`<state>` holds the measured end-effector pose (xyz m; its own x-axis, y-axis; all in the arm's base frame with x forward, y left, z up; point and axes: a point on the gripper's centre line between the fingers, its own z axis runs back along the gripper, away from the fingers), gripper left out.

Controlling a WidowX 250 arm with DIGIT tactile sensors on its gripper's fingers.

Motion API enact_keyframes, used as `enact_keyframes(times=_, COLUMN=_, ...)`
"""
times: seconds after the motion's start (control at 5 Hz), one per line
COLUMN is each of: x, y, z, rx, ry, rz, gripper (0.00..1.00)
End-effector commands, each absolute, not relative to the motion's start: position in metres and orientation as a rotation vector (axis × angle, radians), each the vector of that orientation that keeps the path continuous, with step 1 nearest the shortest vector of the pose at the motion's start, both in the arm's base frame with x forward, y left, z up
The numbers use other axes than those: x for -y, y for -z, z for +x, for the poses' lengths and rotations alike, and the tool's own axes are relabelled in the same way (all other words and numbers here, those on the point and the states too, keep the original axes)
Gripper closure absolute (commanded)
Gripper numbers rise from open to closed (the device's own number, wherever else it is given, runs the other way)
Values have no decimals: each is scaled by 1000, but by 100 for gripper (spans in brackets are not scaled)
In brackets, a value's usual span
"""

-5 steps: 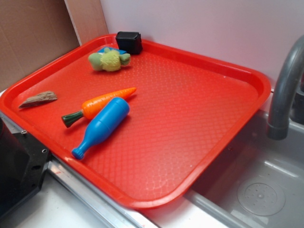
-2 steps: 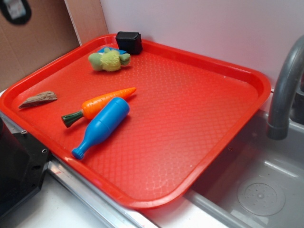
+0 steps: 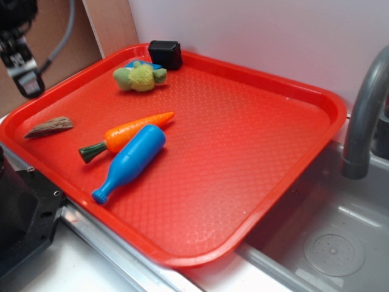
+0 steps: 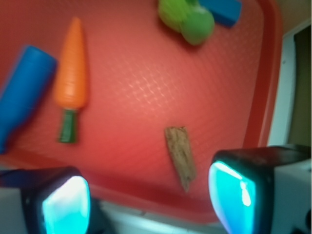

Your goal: Grab the wood chip.

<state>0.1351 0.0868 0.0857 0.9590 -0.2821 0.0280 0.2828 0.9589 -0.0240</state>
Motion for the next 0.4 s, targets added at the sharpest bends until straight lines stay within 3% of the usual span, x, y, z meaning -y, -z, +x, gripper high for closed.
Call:
enact_keyframes(times=0.0, x=-103, y=-26, z=150, rx=-19, ry=323, rz=-32, gripper=0)
enact_keyframes(times=0.2, x=-100, y=-3, z=133, rx=-93, ry=333, rz=-12, gripper=0)
